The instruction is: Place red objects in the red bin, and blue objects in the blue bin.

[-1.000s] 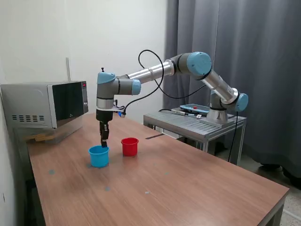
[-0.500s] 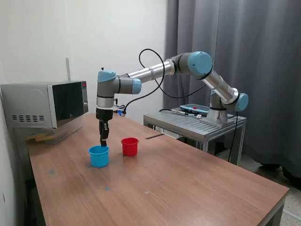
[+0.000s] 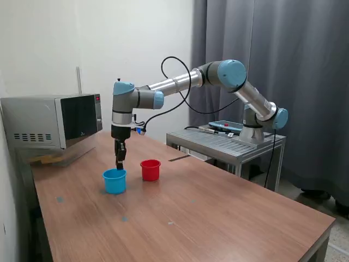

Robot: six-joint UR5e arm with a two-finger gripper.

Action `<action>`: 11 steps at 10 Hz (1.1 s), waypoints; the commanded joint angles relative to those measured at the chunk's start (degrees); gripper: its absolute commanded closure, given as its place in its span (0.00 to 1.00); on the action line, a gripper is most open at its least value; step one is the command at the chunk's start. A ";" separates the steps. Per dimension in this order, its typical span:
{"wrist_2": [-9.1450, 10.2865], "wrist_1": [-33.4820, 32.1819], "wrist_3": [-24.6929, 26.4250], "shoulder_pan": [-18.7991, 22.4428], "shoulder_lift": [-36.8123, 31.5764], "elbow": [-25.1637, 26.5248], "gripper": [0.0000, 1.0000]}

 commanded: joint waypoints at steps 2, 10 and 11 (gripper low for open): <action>0.02 -0.02 -0.01 -0.01 0.07 0.04 0.00; -0.24 -0.03 -0.19 0.43 -0.80 0.21 0.00; -0.33 0.24 -0.45 0.87 -4.55 2.04 0.00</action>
